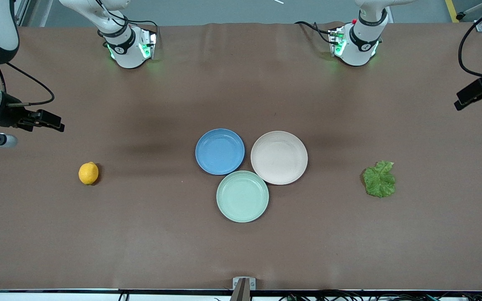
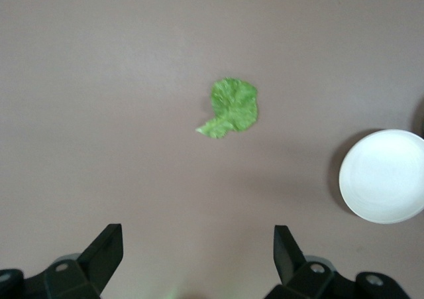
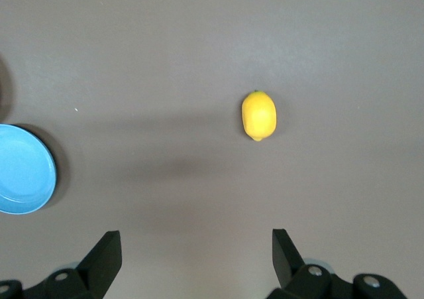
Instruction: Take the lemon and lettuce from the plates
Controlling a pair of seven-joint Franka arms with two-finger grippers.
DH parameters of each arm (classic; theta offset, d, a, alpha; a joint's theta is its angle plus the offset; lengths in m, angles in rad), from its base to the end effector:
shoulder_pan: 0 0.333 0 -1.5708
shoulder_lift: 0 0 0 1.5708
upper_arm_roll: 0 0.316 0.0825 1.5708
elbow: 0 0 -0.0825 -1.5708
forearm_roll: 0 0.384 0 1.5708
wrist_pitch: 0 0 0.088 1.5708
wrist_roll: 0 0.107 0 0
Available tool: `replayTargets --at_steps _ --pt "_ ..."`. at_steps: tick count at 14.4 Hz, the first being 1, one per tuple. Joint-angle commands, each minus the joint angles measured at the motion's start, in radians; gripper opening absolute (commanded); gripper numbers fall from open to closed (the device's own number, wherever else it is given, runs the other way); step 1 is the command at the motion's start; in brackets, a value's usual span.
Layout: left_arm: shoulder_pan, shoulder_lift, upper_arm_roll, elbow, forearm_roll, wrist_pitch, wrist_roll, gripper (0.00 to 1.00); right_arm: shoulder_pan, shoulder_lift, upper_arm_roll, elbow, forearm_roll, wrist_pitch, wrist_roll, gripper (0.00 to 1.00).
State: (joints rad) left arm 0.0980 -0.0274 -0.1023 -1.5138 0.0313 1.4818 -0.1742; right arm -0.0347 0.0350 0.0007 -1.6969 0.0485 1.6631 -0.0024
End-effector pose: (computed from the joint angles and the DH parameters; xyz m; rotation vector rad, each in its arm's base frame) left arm 0.5370 0.0004 0.6583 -3.0957 -0.2679 0.0026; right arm 0.5661 -0.0145 0.5531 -3.0899 0.0583 0.1050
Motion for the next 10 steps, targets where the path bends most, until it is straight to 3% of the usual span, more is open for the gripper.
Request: replayTargets --at_steps 1,10 --pt "-0.059 -0.069 0.068 -0.077 -0.036 0.006 0.051 1.00 0.016 0.019 -0.002 0.086 -0.028 -0.020 0.024 1.00" --pt "-0.083 -0.088 0.052 -0.118 -0.042 0.037 0.067 1.00 0.019 0.022 -0.010 0.241 -0.056 -0.019 0.021 1.00"
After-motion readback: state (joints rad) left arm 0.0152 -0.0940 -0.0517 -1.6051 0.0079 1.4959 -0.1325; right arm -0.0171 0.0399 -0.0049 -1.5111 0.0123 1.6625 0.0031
